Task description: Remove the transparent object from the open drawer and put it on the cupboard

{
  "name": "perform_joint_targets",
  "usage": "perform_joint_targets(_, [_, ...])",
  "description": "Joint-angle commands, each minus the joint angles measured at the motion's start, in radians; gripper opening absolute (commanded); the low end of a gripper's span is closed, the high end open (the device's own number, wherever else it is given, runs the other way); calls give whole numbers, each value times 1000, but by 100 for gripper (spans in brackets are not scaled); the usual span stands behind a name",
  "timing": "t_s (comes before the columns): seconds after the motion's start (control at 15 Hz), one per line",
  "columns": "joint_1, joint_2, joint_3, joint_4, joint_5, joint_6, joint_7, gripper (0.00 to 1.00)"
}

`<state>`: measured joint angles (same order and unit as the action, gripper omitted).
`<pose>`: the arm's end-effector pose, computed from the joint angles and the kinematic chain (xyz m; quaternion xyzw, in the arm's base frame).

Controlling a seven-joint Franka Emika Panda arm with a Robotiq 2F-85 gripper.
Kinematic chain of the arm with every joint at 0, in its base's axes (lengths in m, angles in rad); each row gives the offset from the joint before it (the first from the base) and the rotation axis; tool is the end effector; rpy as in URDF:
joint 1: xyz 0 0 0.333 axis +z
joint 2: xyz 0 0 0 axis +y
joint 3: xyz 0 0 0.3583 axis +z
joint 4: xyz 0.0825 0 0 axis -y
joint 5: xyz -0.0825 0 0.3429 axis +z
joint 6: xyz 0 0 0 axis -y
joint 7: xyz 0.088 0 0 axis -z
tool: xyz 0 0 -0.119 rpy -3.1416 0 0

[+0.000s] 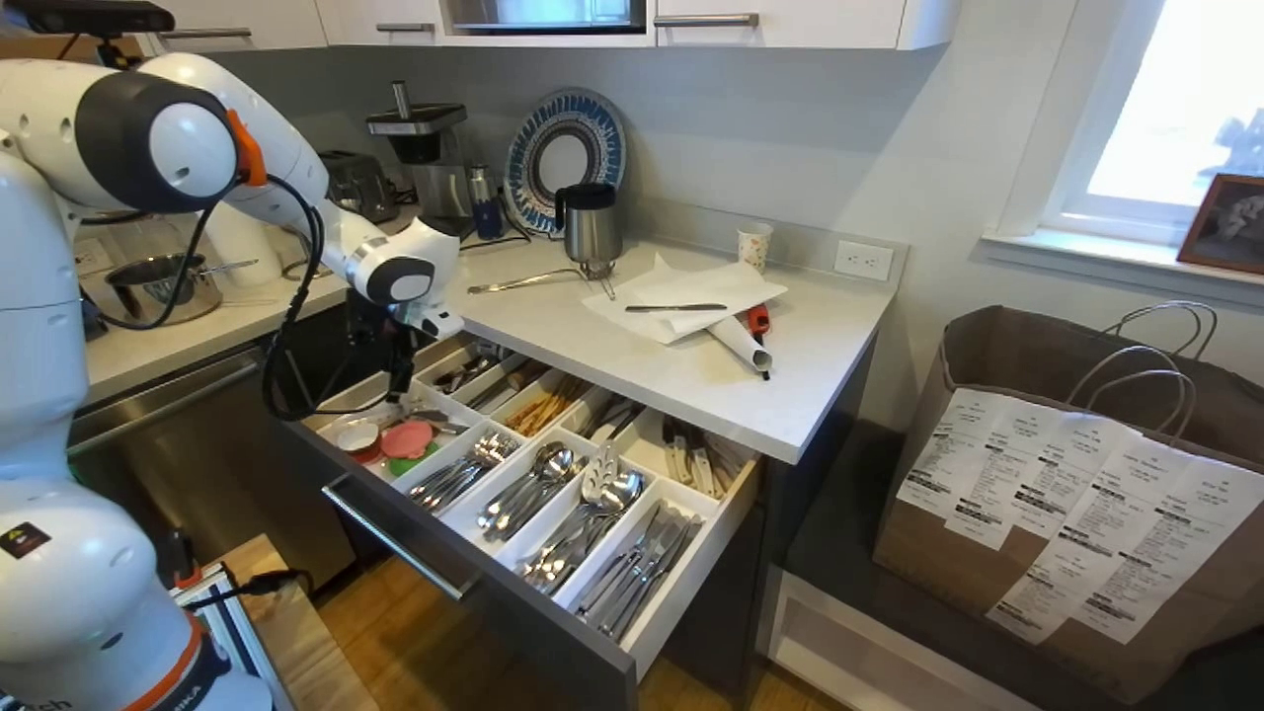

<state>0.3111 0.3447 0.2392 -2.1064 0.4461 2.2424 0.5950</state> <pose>0.4590 0.2951 0.3047 -0.9585 0.1782 0.1930 0.1112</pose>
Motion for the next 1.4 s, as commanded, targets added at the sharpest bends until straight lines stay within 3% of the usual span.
perform_joint_targets(0.0, [3,66,4,40,-12,-3,-74,100])
perform_joint_targets(0.47, [12,168,6,115,-15,-7,-180,99])
perform_joint_targets(0.53, [13,181,6,129,-13,-10,-185,87])
perform_joint_targets(0.73, [21,212,0,162,-17,-18,-176,68])
perform_joint_targets(0.87, [22,230,0,175,-14,-21,-175,63])
perform_joint_targets(1.13, [24,253,-3,185,-17,-26,-171,64])
perform_joint_targets(1.2, [25,256,-4,186,-20,-28,-169,59])
perform_joint_targets(1.33, [29,256,-7,184,-25,-31,-162,35])
